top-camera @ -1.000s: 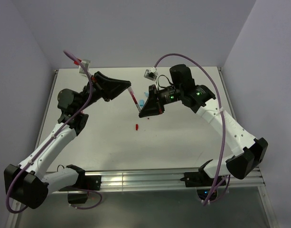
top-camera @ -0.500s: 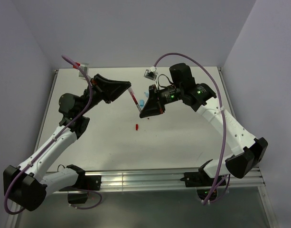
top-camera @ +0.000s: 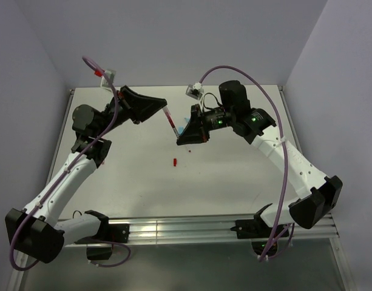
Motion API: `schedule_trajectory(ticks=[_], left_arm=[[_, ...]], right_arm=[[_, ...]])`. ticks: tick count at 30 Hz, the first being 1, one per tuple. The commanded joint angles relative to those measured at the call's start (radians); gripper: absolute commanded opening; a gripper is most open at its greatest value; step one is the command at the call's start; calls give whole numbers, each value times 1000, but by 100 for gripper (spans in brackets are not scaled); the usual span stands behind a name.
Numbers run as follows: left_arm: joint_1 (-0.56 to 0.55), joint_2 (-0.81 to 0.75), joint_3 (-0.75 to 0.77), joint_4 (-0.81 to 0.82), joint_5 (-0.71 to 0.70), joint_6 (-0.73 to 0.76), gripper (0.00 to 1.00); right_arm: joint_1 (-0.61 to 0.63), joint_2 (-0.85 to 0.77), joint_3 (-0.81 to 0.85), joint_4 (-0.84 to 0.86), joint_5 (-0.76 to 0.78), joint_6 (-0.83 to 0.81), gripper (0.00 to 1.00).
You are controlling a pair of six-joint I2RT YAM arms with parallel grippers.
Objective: Insert the pens into the pen caps
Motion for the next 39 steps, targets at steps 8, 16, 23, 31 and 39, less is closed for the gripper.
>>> schedule_trajectory(ticks=[8, 16, 23, 31, 39], left_arm=[[68, 66, 179, -208, 135, 134, 0], [184, 177, 459, -886, -3, 624, 0], [364, 417, 636, -1436, -186, 1017, 0], [494, 679, 659, -1539, -353, 1143, 0], [498, 878, 707, -1511, -496, 1059, 0]], right_arm=[[-19, -65, -35, 175, 59, 11, 64], [-22, -111, -98, 126, 131, -45, 88], [-28, -102, -112, 46, 197, -114, 90], [-28, -77, -114, 34, 222, -124, 90], [-28, -54, -111, 30, 222, -122, 90]])
